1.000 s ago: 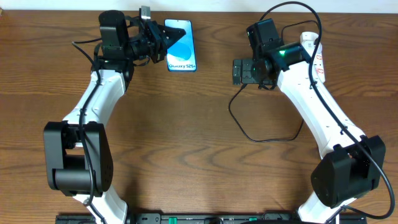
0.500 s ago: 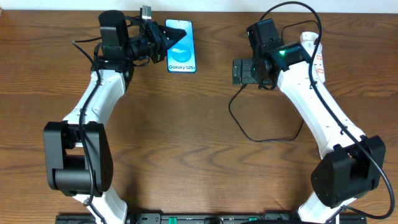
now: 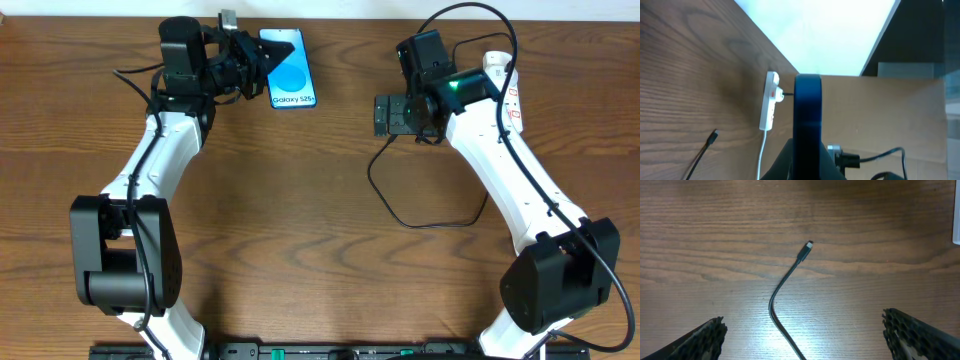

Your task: Plug charger to phone and switch on socket

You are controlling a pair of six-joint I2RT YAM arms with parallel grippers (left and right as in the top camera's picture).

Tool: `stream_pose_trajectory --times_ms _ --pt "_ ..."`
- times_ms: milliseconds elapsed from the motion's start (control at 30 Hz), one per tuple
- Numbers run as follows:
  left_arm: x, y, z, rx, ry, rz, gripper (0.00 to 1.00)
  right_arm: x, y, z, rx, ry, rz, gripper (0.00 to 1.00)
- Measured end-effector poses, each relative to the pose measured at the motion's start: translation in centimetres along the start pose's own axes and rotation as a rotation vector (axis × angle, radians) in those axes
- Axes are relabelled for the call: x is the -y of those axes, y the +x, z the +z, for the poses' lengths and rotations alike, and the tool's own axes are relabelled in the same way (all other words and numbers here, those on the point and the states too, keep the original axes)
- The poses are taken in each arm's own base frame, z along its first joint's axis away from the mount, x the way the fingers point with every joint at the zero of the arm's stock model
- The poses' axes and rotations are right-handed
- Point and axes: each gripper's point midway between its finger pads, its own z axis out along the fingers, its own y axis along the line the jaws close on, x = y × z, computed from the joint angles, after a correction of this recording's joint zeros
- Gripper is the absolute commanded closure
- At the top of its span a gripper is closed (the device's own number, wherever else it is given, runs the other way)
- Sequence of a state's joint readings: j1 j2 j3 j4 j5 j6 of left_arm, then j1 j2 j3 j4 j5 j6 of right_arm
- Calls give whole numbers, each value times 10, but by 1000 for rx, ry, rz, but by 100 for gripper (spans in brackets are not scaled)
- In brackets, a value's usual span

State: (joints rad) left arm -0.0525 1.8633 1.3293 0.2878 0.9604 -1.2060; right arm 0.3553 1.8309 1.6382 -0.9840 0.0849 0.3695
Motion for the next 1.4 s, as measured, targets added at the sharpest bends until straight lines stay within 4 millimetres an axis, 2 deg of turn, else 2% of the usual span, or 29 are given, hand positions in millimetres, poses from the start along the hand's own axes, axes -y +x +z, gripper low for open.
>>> stream_pose_trajectory --times_ms 433,600,633,667,800,1000,1133,1267,1400 --pt "-2 -5 0 31 -9 -25 93 0 0 0 -1 -3 0 1" --pt "-3 -8 0 50 -15 -27 93 -10 0 0 -6 -56 1 1" --pt "-3 -9 0 55 -17 -31 93 -13 -1 0 -2 -69 0 6" --pt "-4 -11 0 66 -20 -39 93 -16 -3 -1 4 -85 -3 16" --pt "-6 -20 -1 117 -31 -89 93 -21 -4 -1 2 -117 53 21" --pt "-12 -37 -4 228 -49 -186 93 -30 -11 2 15 -162 146 40" --pt "-14 -43 -6 265 -53 -236 93 -32 -5 20 -31 -157 169 52" --pt "-31 -40 -7 270 -108 -308 93 -33 7 58 -107 -137 183 59" --pt "-47 -34 -8 263 -166 -366 93 -29 20 94 -181 -118 199 61"
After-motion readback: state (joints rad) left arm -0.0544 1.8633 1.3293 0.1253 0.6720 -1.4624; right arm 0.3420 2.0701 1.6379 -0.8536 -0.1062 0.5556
